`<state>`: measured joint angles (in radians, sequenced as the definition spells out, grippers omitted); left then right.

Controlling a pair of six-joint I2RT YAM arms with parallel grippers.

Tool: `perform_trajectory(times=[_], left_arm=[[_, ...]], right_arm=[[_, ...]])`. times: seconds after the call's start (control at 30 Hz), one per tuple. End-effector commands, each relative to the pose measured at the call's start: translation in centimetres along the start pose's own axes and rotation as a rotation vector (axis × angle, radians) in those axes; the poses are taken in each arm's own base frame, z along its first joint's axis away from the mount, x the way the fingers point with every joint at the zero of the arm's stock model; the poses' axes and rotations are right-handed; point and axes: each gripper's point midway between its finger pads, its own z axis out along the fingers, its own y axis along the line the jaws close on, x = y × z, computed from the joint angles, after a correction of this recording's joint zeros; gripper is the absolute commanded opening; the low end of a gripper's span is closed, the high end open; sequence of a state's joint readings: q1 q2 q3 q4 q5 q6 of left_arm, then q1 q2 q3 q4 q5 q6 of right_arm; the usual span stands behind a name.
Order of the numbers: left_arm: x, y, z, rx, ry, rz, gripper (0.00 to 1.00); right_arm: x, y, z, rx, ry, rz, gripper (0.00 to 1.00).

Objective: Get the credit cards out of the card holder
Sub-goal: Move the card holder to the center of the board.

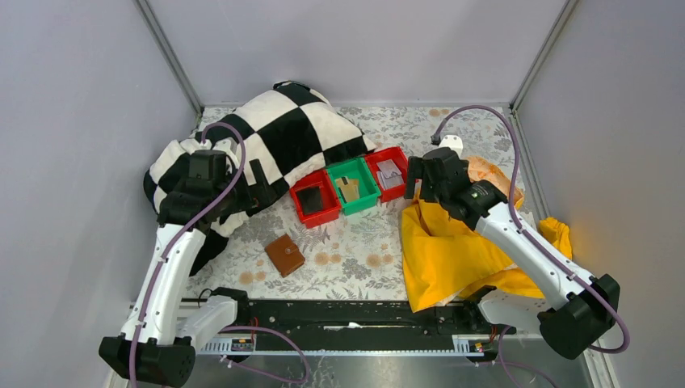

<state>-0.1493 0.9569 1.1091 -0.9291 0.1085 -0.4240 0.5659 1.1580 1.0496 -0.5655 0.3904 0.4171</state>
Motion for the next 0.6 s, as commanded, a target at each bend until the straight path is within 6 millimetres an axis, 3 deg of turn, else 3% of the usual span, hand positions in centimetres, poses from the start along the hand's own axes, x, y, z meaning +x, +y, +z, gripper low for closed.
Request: perform_trajectory(times=[0.0, 0.1, 0.37, 0.57], left_arm=[[-1.1, 1.1, -1.2, -0.065, -0.048, 0.056, 0.99], [-1.2, 2.0, -1.4, -0.120, -0.061, 0.050, 0.99], [-0.1, 1.6, -0.7, -0.092, -0.068, -0.019, 0.99], [3.8, 1.3, 1.2, -0.143, 0.041, -0.105, 0.99]], right_arm=[[-1.8, 1.6, -0.7, -0.084, -0.071, 0.049, 1.00], [-2.1, 2.1, -0.9, -0.120, -0.092, 0.051, 1.00], [-1.9, 2.3, -1.2, -0.144, -0.096, 0.067, 1.00], [-1.6, 2.4, -1.4, -0.160, -0.095, 0.085, 1.00]])
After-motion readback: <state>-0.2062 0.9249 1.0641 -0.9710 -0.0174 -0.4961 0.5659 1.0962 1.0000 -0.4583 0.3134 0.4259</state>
